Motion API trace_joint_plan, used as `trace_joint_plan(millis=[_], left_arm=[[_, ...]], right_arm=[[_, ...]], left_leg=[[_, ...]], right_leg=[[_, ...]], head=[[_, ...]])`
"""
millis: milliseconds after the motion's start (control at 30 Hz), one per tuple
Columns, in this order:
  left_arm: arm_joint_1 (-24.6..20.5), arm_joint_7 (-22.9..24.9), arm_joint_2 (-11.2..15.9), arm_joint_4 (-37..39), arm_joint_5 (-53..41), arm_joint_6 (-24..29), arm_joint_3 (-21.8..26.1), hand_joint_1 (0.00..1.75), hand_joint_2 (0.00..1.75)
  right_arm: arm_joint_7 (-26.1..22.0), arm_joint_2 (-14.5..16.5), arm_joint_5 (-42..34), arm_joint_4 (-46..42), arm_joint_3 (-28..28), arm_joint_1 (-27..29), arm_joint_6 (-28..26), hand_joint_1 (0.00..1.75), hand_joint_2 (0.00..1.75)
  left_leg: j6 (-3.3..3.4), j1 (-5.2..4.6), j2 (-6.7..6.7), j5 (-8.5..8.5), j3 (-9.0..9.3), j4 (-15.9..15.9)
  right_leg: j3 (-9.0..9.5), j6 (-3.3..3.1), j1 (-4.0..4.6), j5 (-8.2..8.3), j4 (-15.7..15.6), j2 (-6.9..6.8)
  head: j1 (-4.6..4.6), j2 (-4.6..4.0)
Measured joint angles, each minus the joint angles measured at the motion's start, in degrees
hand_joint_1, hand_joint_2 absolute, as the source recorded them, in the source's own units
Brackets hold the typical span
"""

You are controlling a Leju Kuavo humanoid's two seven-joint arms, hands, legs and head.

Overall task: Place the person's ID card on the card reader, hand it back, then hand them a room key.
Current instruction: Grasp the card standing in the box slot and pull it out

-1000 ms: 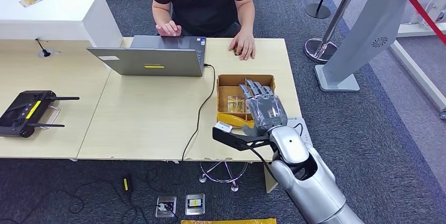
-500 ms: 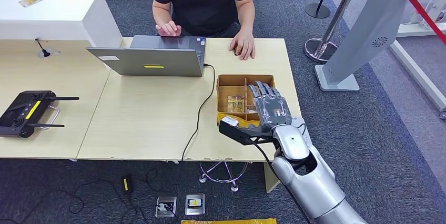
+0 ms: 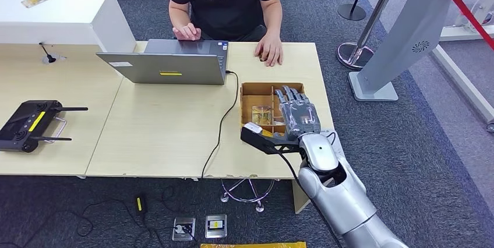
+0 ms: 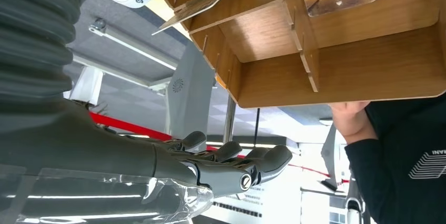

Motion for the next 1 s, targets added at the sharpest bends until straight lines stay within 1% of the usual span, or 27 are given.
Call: trace_joint_plan(millis=[233, 1000], left_arm=[[0.0, 0.0, 0.0, 0.0, 0.1, 0.0, 0.0, 0.00, 0.00], [0.0, 0.0, 0.0, 0.0, -0.1, 0.3, 0.0, 0.00, 0.00]], right_arm=[[1.6, 0.9, 1.6, 2.1, 0.0, -0.1, -1.1, 0.00, 1.75], [1.7, 0.7, 2.5, 6.4, -3.8, -0.4, -2.3, 0.00, 1.75]], left_leg=[[0.00, 0.00, 0.00, 0.00, 0.00, 0.0], [0.00, 0.01, 0.01, 0.00, 0.00, 0.0]], right_leg=[[-0.02, 0.00, 0.00, 0.00, 0.0, 0.00], [-0.02, 0.00, 0.01, 0.00, 0.0, 0.01]], head=[[-0.01, 0.00], [0.00, 0.00]])
